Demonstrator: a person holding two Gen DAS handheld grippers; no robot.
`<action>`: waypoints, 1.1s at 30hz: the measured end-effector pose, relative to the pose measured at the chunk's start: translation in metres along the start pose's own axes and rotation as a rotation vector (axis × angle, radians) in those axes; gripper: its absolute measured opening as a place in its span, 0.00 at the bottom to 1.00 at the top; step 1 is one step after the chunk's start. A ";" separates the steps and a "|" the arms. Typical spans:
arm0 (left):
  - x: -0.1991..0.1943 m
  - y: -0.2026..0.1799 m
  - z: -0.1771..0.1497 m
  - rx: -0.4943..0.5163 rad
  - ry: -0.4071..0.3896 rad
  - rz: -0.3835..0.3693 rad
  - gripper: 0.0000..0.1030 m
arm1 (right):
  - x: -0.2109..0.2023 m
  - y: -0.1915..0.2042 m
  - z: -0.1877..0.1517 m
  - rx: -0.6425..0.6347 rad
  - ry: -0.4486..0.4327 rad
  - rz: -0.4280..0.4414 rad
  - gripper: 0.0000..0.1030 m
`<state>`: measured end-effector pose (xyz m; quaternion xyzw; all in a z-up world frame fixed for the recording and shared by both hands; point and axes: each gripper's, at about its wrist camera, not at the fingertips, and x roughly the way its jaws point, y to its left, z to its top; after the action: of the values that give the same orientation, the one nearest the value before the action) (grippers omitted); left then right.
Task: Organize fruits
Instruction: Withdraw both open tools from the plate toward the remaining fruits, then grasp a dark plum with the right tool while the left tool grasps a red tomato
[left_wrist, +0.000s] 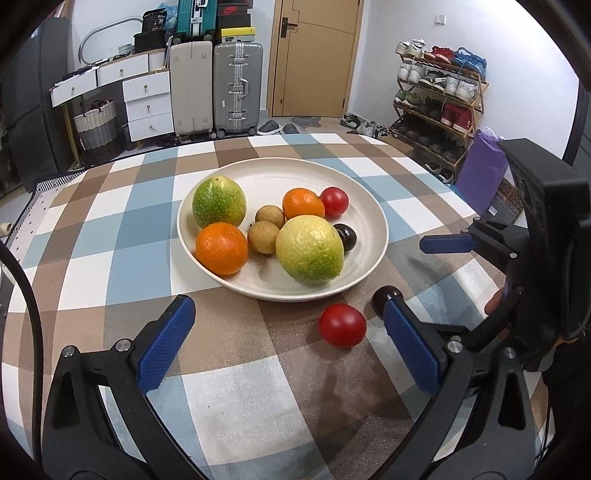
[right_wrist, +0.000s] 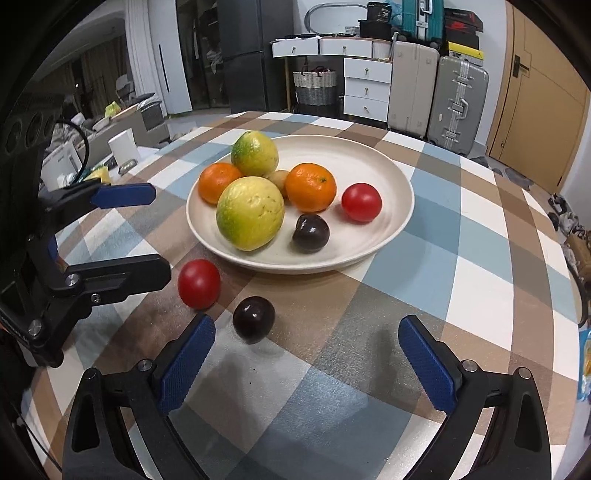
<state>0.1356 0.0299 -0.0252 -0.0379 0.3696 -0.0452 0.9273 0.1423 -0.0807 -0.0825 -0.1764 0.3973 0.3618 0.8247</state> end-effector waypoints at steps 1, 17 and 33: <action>0.001 0.001 0.000 -0.001 0.002 0.000 0.99 | 0.001 0.002 0.000 -0.009 0.004 -0.004 0.99; 0.006 0.005 0.000 -0.016 0.017 -0.015 0.99 | 0.006 0.013 0.001 -0.051 0.025 0.040 0.60; 0.009 0.000 -0.002 -0.004 0.032 -0.031 0.99 | 0.002 0.023 0.001 -0.101 0.007 0.042 0.35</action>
<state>0.1405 0.0287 -0.0330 -0.0449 0.3839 -0.0594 0.9204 0.1268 -0.0639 -0.0841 -0.2109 0.3852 0.3980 0.8055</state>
